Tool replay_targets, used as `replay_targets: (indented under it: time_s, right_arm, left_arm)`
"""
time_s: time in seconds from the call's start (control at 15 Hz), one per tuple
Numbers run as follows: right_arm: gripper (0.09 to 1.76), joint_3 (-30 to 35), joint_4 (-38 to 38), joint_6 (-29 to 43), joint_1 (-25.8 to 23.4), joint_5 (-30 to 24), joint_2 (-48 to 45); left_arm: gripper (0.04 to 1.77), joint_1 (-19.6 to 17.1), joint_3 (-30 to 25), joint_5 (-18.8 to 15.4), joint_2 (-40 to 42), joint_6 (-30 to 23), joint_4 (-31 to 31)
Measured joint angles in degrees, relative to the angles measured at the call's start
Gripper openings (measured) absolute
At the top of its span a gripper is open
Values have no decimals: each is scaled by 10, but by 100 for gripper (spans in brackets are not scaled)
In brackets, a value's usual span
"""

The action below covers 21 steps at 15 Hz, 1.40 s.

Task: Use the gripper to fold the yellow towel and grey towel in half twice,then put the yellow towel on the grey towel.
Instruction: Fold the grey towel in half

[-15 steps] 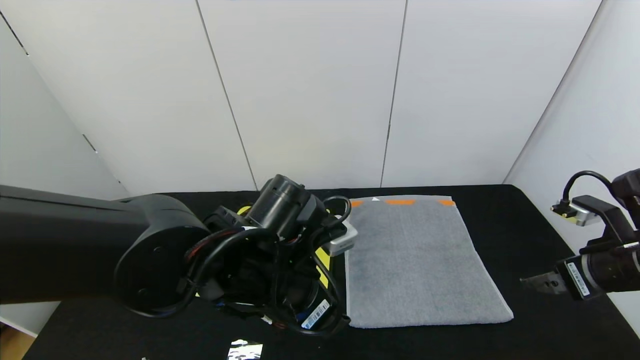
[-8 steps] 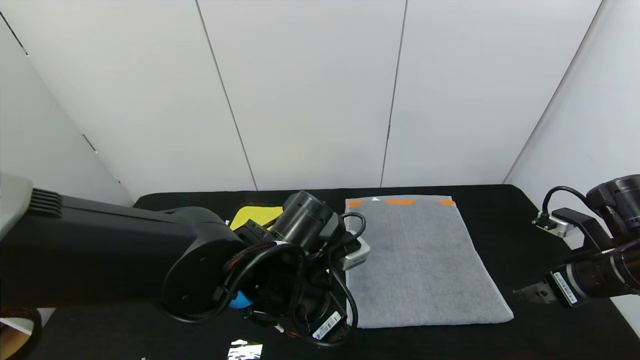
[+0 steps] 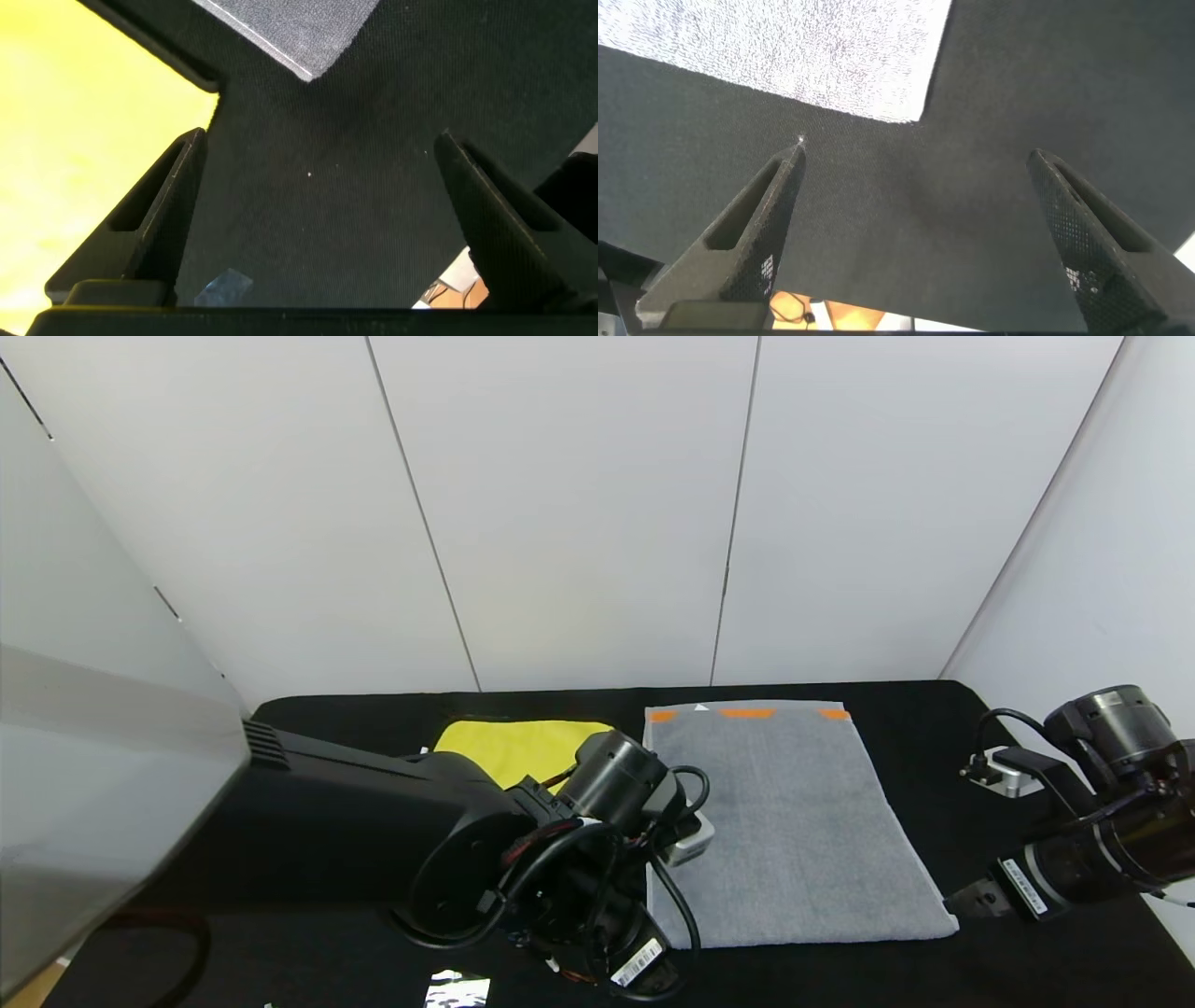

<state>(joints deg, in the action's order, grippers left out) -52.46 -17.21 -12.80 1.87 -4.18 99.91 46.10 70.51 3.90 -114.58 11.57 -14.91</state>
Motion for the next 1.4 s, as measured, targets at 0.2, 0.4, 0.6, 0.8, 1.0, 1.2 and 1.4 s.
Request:
replay_targets:
  time_s: [0.2, 0.4, 0.6, 0.8, 1.0, 1.2, 1.4]
  right_arm:
    - [171, -1, 3, -1, 3, 1, 21]
    - [171, -3, 4, 0, 13, 2, 38]
    - [171, -4, 9, 0, 21, 4, 51]
    - [171, -2, 26, 2, 24, 3, 62]
    - [171, -3, 27, 3, 24, 3, 68]
    - [171, -4, 27, 4, 24, 4, 70]
    - [171, -4, 28, 4, 24, 5, 71]
  left_arm:
    - [172, 0, 12, 1, -19, -1, 0]
    - [172, 0, 19, 7, -36, -1, -2]
    - [172, 1, 30, 19, -55, -5, -1]
    - [172, 1, 48, 22, -78, -24, 1]
    - [172, 1, 66, 22, -100, -26, 2]
    - [172, 1, 85, 22, -120, -40, 2]
    - [172, 1, 103, 21, -138, -42, 2]
